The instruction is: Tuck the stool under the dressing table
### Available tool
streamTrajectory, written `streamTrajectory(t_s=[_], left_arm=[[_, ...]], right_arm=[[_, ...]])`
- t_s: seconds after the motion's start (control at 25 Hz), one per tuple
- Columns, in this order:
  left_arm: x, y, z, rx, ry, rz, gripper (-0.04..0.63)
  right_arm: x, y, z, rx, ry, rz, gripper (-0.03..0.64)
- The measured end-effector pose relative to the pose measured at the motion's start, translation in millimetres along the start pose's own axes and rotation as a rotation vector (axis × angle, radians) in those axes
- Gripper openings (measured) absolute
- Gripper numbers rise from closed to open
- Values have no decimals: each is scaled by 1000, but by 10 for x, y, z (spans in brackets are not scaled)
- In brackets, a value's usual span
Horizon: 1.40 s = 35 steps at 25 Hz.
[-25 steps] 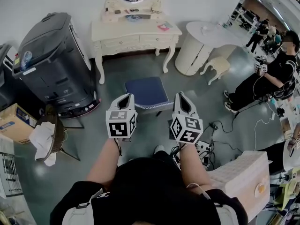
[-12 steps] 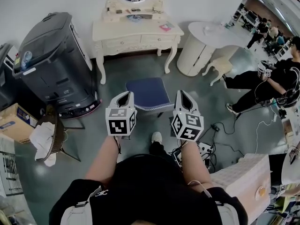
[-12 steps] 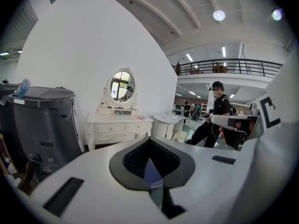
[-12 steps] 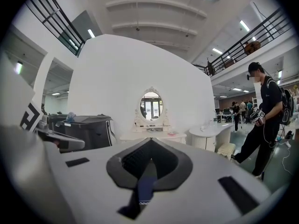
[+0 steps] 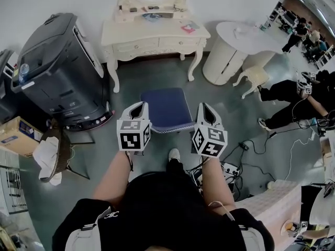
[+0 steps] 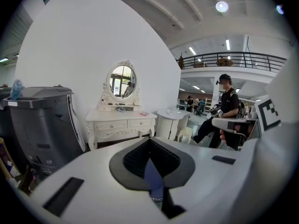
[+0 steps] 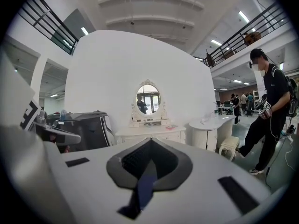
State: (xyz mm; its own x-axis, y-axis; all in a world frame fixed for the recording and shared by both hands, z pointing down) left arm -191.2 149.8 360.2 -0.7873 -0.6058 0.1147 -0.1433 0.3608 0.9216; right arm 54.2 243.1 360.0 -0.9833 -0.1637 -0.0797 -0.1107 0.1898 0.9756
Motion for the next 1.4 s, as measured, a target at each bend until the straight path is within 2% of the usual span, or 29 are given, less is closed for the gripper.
streamTrajectory(t_s=[0.16,0.48,0.64,0.92,1.2,1.4], left_arm=[[43,-31,-239,17,-29,32,3],[86,86,-726,130,-83,70,3],[120,141,-896,185,-143,82,3],[141,207,-1121,243,-256,165,3],[246,359,-1127,305,-364,223,3],[507,606,-1003,370,-392,289,3]], right_arm=[[-182,66,-284,57,-12,-4,8],[-544,131,-765,130,-50,-11,8],[-751,222,-1016,189,-73,-14,8],[-1055,373,-1469,278,-144,-27,8],[-1090,553,-1848,363,-206,-8,8],[-841,615,-1942,404,-240,11,8]])
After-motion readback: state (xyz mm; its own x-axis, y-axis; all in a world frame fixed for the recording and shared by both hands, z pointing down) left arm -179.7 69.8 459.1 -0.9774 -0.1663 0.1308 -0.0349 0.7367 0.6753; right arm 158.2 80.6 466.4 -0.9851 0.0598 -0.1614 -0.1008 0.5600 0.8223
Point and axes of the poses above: the fingertips, and each gripper's own axes: z backward along the fingers, x to its left, y out of its underside, the point moved 9 cm from there along z, backward along the fingers
